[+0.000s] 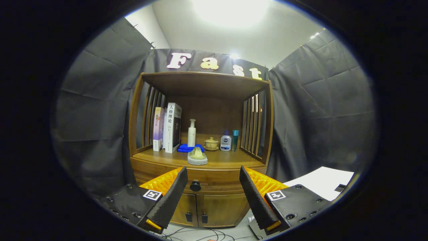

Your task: Pull open the drawer, take out the items inside it, and place them on the countertop above the cabinet.

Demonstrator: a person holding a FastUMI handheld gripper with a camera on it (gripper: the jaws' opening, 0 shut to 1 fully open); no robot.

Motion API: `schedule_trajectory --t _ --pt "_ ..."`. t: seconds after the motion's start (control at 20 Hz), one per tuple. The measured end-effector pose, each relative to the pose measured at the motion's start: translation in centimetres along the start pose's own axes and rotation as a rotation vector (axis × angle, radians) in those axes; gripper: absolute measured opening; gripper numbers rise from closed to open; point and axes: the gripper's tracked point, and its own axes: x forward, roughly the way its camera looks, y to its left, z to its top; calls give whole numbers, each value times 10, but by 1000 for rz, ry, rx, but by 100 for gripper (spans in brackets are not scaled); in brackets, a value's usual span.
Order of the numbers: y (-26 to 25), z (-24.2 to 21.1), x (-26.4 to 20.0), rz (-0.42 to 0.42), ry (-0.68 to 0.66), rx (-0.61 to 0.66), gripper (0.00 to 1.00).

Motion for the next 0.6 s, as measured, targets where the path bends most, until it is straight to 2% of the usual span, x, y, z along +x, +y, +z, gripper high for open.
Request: schedule_trajectory --t 0.6 --pt "-1 11 -1 -1 -22 4 98"
